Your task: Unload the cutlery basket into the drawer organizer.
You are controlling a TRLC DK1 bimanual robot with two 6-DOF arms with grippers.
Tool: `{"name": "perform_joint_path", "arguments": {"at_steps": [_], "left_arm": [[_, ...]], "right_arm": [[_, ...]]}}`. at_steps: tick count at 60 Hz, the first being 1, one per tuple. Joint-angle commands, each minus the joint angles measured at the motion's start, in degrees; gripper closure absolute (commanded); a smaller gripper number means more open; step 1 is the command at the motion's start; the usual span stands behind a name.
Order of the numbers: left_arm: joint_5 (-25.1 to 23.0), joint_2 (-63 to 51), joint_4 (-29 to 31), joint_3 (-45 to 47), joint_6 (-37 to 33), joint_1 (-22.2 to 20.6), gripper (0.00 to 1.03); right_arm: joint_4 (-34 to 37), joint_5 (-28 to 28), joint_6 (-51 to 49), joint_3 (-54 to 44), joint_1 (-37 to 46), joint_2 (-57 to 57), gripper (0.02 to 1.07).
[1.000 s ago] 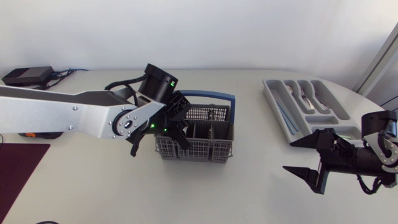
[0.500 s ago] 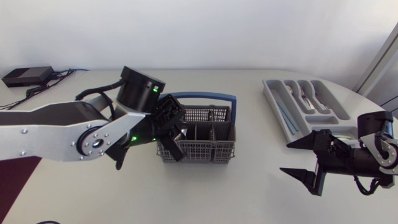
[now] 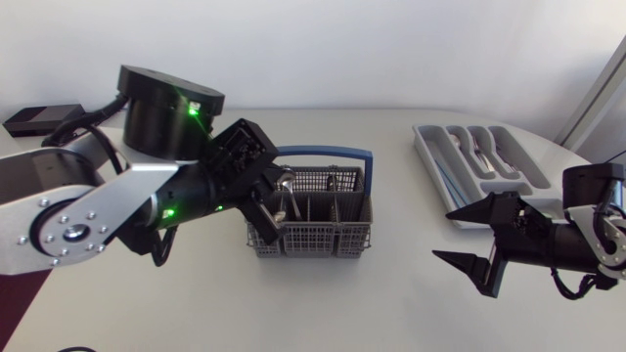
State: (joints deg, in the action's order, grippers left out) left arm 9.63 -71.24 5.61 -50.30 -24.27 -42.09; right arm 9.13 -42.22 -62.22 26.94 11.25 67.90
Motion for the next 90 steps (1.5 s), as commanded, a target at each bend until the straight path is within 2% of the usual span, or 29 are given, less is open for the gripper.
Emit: {"name": "perform_joint_path", "arguments": {"at_steps": [1, 14, 29, 36, 50, 57, 65, 70, 78, 82, 90], "left_arm": [[0.9, 2.2, 0.9, -1.6, -0.6, -0.3, 1.0], [0.8, 3.6, 3.1, -4.5, 4.5, -0.4, 1.0], [0.4, 3.5, 5.6, -10.1, 11.7, -1.1, 1.0], [0.4, 0.6, 5.7, -11.9, 15.1, -2.7, 1.0], [0.5, -6.2, 7.6, -16.7, 19.4, -4.6, 1.0], [0.4, -8.6, 9.1, -19.2, 21.0, -4.6, 1.0], [0.5, -11.0, 9.8, -21.3, 23.0, -4.7, 1.0], [0.4, -12.4, 10.5, -22.5, 24.0, -4.8, 1.0], [0.2, -13.5, 10.7, -23.2, 24.6, -5.0, 1.0], [0.0, -13.8, 10.9, -23.4, 25.1, -5.0, 1.0], [-0.6, -14.2, 11.3, -23.7, 25.6, -5.1, 1.0]], "right_arm": [[-1.9, 0.0, 5.3, -1.4, -1.1, -2.4, 0.11], [-5.6, 5.4, 16.2, -1.0, -5.7, -8.2, 0.11], [-5.7, 9.7, 23.5, -1.3, -11.3, -16.2, 0.11], [-5.7, 11.5, 27.9, -1.2, -14.8, -18.6, 0.11], [-6.8, 22.5, 35.0, -1.6, -28.2, -23.3, 0.12], [-8.1, 27.0, 37.3, -0.6, -33.7, -22.6, 0.16], [-9.3, 31.1, 39.8, 2.4, -38.2, -19.0, 0.17], [-9.7, 31.6, 42.0, 5.0, -39.6, -15.6, 0.22], [-9.8, 32.5, 44.1, 9.1, -41.7, -10.4, 0.23], [-10.4, 33.1, 45.2, 11.0, -42.5, -8.0, 0.31], [-11.0, 34.9, 45.9, 14.5, -45.0, -3.5, 0.33]]}}
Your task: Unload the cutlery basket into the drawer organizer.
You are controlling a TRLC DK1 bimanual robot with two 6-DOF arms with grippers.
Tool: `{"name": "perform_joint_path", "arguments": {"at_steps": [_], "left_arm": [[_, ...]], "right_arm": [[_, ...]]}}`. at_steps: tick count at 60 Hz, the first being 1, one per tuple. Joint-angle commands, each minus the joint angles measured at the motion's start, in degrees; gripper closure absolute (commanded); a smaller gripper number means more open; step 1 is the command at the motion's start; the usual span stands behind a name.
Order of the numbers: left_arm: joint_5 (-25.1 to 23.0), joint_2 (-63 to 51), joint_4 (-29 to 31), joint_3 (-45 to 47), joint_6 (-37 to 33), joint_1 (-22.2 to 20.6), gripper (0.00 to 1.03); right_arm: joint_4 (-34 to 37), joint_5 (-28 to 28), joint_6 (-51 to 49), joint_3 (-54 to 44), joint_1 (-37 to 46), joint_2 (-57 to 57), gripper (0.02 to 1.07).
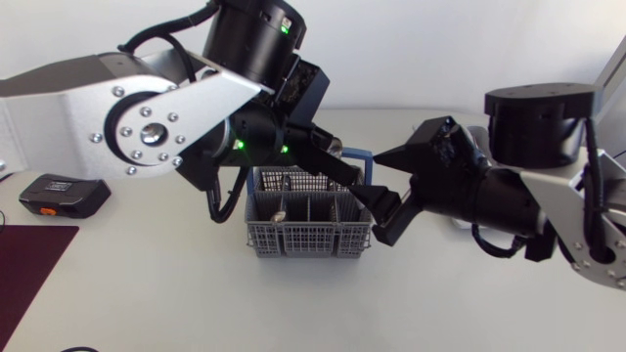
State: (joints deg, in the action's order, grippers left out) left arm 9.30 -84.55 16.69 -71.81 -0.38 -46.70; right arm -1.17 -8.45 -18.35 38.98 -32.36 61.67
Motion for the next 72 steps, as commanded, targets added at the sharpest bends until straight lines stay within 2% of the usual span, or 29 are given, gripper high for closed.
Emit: {"name": "perform_joint_path", "arguments": {"at_steps": [1, 8, 21, 34, 49, 52, 72], "left_arm": [[-0.4, -0.9, 0.3, -2.2, 1.9, -0.5, 1.0], [-0.9, -0.9, 0.4, -2.4, 2.4, -0.2, 1.0], [-3.0, -0.9, 0.9, -2.6, 3.8, 0.6, 1.0], [-4.3, -0.9, 1.2, -2.7, 4.5, 1.6, 1.0], [-6.2, -0.7, 1.6, -2.6, 5.7, 2.7, 1.0], [-6.2, -0.7, 1.7, -2.6, 5.7, 2.7, 1.0], [-7.3, -0.4, 1.7, -2.6, 6.1, 2.8, 1.0]], "right_arm": [[-0.8, 1.3, 2.2, 2.8, -1.7, 3.3, 0.34], [-1.1, 1.5, 2.9, 4.9, -2.0, 6.6, 0.43], [-2.2, 1.4, 3.1, 5.8, -2.0, 8.4, 0.71], [-3.2, 0.6, 3.3, 4.6, -2.0, 8.1, 0.84], [-3.5, 0.2, 3.3, 3.8, -2.3, 8.3, 0.89], [-3.4, -0.3, 3.2, 3.7, -2.4, 8.3, 0.92], [-3.3, -0.4, 2.7, 3.3, -2.8, 9.7, 0.96]]}}
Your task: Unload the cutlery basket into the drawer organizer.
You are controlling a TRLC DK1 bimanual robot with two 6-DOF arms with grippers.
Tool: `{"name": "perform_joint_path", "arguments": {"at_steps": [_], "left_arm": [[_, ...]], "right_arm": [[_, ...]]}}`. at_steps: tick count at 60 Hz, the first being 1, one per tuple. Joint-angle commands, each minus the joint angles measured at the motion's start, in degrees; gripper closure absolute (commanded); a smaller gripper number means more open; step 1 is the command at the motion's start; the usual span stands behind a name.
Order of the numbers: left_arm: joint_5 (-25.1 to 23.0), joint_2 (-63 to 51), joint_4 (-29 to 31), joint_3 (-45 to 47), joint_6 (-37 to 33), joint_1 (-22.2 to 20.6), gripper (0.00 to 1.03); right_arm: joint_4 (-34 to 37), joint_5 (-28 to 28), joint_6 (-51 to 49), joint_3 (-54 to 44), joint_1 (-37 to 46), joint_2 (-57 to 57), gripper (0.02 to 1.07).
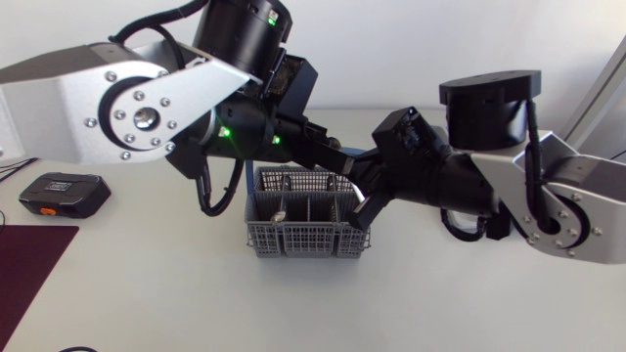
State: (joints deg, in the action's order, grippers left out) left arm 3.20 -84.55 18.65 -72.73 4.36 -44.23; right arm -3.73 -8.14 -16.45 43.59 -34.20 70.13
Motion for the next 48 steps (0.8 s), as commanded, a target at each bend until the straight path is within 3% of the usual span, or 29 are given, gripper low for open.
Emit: {"name": "perform_joint_path", "arguments": {"at_steps": [1, 48], "left_arm": [[-1.2, -0.4, -0.3, -1.7, 1.4, 0.4, 1.0], [-1.9, 0.0, -0.3, -1.7, 1.4, 0.5, 1.0]], "right_arm": [[-0.9, -0.8, 0.8, -1.3, -1.0, 1.3, 0.99], [-1.9, -1.9, -0.4, -3.0, -1.8, 0.3, 1.01]]}}
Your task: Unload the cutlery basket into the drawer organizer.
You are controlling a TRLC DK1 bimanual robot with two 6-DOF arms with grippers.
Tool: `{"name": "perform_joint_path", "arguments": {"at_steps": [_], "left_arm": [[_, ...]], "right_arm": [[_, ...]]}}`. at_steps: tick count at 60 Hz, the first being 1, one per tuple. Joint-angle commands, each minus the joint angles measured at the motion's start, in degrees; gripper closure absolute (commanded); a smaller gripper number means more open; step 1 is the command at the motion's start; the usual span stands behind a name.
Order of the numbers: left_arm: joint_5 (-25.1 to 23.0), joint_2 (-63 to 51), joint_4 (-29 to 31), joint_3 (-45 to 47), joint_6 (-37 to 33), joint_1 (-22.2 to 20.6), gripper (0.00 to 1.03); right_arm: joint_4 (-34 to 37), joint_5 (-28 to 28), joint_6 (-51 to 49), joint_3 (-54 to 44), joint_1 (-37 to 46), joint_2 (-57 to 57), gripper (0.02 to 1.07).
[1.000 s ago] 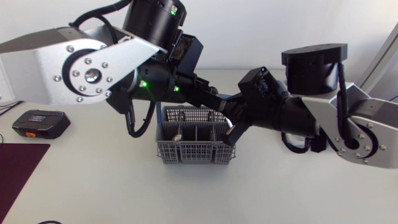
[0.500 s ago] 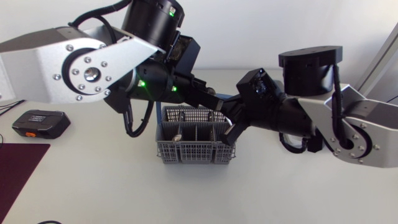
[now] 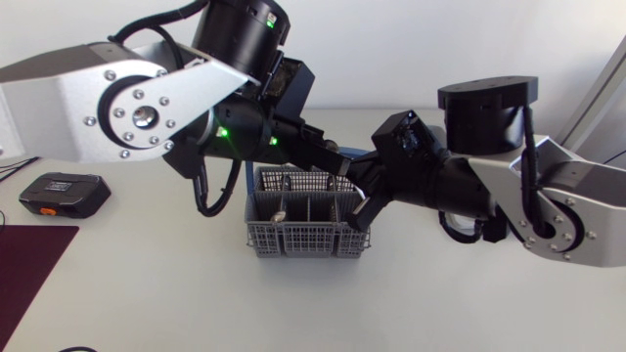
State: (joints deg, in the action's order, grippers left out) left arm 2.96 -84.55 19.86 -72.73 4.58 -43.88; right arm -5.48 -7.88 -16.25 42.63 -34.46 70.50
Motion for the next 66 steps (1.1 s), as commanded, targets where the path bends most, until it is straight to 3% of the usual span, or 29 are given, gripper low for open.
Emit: {"name": "perform_joint_path", "arguments": {"at_steps": [1, 18, 28, 36, 46, 51, 61, 66], "left_arm": [[-1.6, 0.0, -1.5, -1.8, 1.1, 0.2, 1.0], [-1.6, 0.1, -1.5, -1.7, 1.1, 0.4, 1.0], [-1.6, 0.1, -1.5, -1.6, 1.0, 0.5, 0.88], [-1.6, 0.3, -1.6, -1.7, 1.0, 0.5, 0.73], [-1.6, 1.0, -1.6, -1.7, 1.1, 0.8, 0.41], [-1.6, 1.7, -1.8, -1.7, 1.1, 1.3, 0.31], [-1.4, 3.3, -2.2, -1.7, 1.0, 4.2, 0.18], [-1.3, 4.7, -2.9, -1.5, 0.9, 6.2, 0.18]], "right_arm": [[-0.1, -2.1, -0.6, -2.0, -1.6, -0.1, 1.01], [-0.2, -2.1, -0.6, -2.6, -1.6, -0.8, 1.01], [-0.1, -2.6, -0.6, -2.7, -1.7, -1.1, 1.01], [-0.1, -2.7, -0.9, -3.0, -2.1, -1.1, 1.01], [0.4, -2.9, -1.4, -3.3, -2.4, -1.1, 1.01], [1.2, -3.0, -2.2, -3.6, -2.4, -1.2, 1.01], [3.8, -6.1, -4.5, -4.5, 0.1, -2.7, 1.01], [5.2, -8.5, -5.6, -5.1, 2.5, -3.6, 1.01]]}}
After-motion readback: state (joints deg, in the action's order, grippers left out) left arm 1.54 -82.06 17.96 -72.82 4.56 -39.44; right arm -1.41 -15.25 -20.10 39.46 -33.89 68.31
